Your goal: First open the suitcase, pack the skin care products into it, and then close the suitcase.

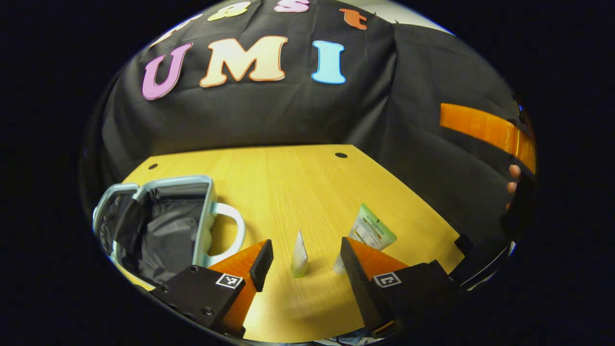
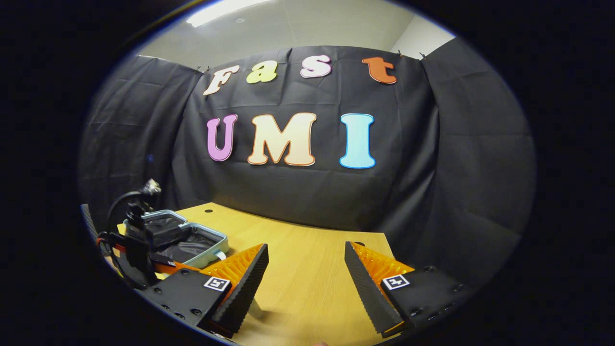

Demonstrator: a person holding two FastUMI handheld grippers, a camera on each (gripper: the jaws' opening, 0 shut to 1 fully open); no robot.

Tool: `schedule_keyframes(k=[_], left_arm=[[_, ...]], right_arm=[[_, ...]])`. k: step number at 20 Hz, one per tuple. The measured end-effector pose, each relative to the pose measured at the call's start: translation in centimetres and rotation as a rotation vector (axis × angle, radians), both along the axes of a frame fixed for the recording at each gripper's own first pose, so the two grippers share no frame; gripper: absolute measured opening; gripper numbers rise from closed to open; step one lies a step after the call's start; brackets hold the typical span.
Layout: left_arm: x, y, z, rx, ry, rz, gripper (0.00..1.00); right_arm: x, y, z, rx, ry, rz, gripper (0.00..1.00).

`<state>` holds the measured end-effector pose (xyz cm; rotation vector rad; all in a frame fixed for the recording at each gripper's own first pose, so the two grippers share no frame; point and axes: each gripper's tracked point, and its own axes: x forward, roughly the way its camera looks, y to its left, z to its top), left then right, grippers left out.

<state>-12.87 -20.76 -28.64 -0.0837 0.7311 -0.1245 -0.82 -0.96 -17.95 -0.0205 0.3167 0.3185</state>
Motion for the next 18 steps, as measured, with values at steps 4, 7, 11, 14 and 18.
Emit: schedule_keyframes(k=[4,7,11,14,18], left_arm=[[-0.3,-0.6,-3.3,-0.048,0.068,0.015,0.69],[0.0,0.2,-4.8,-0.038,0.093,0.047,0.44],[0.7,0.3,-5.5,-0.135,0.098,0.113,0.19],[1.0,1.3,-5.3,-0.142,0.091,0.150,0.15],[1.0,1.7,-2.6,-0.149,0.054,0.156,0.10]], right_arm=[[-1.3,0.5,-0.7,-0.013,0.016,0.034,0.99],[-2.4,1.7,-1.6,0.004,0.047,0.080,0.99],[-3.6,4.1,-3.7,0.005,0.088,0.154,0.99],[-4.3,5.8,-5.3,-0.007,0.105,0.205,0.99],[-5.5,8.0,-8.0,-0.019,0.139,0.269,0.99]])
